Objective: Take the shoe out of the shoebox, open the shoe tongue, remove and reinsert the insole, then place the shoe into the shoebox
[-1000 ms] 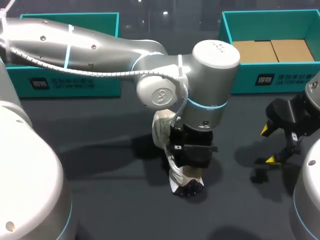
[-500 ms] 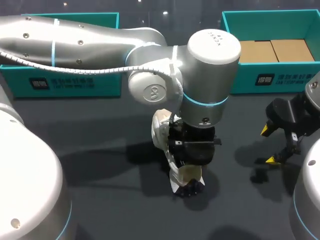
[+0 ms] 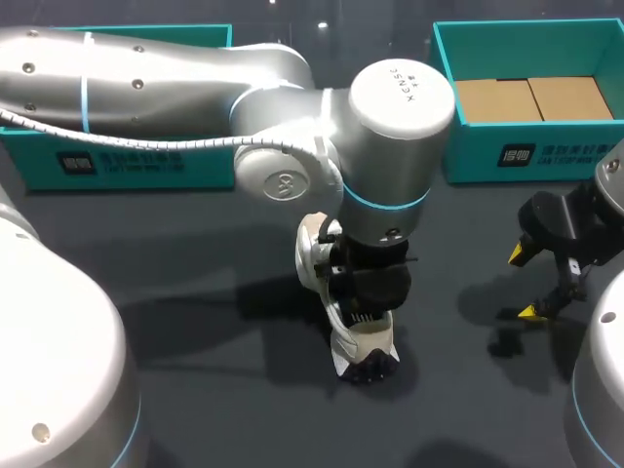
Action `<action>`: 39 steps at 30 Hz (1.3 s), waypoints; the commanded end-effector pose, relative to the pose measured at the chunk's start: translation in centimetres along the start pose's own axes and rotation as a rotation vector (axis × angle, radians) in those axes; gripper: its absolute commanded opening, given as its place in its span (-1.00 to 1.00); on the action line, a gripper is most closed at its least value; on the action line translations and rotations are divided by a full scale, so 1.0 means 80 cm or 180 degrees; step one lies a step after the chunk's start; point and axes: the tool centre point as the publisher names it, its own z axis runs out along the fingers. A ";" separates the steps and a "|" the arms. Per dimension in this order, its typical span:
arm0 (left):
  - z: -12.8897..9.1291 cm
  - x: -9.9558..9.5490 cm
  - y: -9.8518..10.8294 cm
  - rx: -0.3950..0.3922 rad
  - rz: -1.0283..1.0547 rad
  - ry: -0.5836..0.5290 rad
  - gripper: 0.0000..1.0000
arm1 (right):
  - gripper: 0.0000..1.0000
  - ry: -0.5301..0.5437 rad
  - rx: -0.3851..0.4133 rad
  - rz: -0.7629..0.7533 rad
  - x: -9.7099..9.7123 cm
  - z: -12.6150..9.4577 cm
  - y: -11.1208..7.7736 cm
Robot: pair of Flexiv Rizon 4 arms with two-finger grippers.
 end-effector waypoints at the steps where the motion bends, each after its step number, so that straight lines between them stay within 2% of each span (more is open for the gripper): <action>1: -0.005 0.006 0.002 -0.0053 -0.0112 -0.0001 -1.00 | 1.00 -0.0010 0.0006 -0.0001 0.002 0.000 0.000; 4: -0.005 0.008 0.004 -0.0093 -0.0255 0.0048 -1.00 | 1.00 -0.0010 0.0006 -0.0001 0.002 0.000 0.000; 7: -0.005 0.013 0.001 -0.0142 -0.0320 0.0076 -0.50 | 1.00 -0.0010 0.0006 -0.0001 0.002 0.000 0.000; 9: -0.003 0.016 0.001 -0.0126 -0.0344 0.0092 -0.01 | 1.00 -0.0010 0.0006 -0.0001 0.002 0.000 0.000; 10: -0.001 0.018 0.001 -0.0103 -0.0382 0.0093 0.69 | 1.00 -0.0010 0.0006 -0.0001 0.002 0.000 0.000; 11: 0.001 0.019 0.002 -0.0094 -0.0419 0.0098 1.00 | 1.00 -0.0010 0.0006 -0.0001 0.002 0.000 0.000; 15: 0.011 0.022 0.009 -0.0067 -0.0516 0.0145 1.00 | 1.00 -0.0010 0.0006 -0.0001 0.002 0.000 0.000; 22: 0.012 0.024 0.017 -0.0054 -0.0588 0.0141 1.00 | 1.00 -0.0010 0.0006 -0.0001 0.002 0.000 0.000; 39: -0.005 0.028 0.031 0.0067 -0.0480 -0.0086 1.00 | 1.00 -0.0010 0.0006 -0.0001 0.002 0.000 0.000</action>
